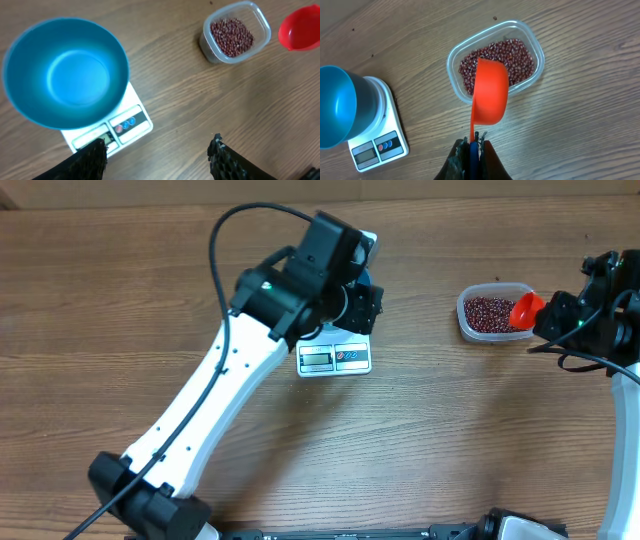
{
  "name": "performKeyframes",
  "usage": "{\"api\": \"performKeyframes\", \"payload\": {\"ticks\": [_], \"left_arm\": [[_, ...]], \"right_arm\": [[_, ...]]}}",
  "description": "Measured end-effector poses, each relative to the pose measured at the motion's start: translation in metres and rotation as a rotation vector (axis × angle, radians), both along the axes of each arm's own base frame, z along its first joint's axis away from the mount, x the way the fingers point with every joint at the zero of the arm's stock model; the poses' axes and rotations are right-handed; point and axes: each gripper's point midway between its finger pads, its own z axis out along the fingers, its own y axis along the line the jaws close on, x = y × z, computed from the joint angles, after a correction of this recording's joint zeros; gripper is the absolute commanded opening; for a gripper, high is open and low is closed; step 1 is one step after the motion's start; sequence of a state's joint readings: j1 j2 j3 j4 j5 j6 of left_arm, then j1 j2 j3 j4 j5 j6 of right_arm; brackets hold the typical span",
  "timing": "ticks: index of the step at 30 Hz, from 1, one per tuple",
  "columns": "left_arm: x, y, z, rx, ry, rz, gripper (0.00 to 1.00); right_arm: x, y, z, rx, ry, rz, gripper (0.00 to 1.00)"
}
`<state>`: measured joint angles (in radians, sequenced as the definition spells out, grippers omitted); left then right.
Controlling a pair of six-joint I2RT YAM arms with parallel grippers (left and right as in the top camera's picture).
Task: Scoop item into bowl and weigh 150g on scale
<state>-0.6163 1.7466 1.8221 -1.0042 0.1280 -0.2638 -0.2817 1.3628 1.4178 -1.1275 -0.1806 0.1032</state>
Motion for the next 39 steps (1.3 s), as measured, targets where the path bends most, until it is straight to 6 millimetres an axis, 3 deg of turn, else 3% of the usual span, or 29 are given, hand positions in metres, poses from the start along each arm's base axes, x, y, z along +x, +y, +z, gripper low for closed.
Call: {"api": "performKeyframes", "payload": {"ticks": [6, 13, 15, 23, 29, 36, 39], "left_arm": [[-0.009, -0.019, -0.027, 0.03, 0.07, -0.019, 0.63], [-0.023, -0.02, -0.066, 0.107, 0.201, 0.0, 0.6], [-0.025, -0.02, -0.069, 0.12, 0.207, 0.001, 0.6], [-0.023, -0.015, -0.07, 0.142, 0.202, 0.018, 0.39], [-0.022, -0.015, -0.069, 0.139, 0.196, 0.022, 0.38], [-0.022, -0.015, -0.07, 0.134, 0.205, 0.038, 0.22], [-0.022, -0.015, -0.07, 0.136, 0.206, 0.038, 0.1]], "right_arm": [[-0.003, 0.001, -0.002, 0.006, 0.016, 0.0, 0.04], [-0.002, 0.001, -0.001, 0.004, 0.008, 0.0, 0.04], [-0.001, 0.001, -0.001, 0.004, 0.008, 0.0, 0.04], [0.0, 0.0, -0.001, 0.004, 0.005, 0.0, 0.03], [0.0, 0.0, -0.001, 0.004, 0.005, 0.0, 0.04], [0.001, 0.0, -0.001, 0.002, 0.001, 0.0, 0.04], [0.001, 0.0, -0.001, 0.001, -0.001, 0.0, 0.04]]}}
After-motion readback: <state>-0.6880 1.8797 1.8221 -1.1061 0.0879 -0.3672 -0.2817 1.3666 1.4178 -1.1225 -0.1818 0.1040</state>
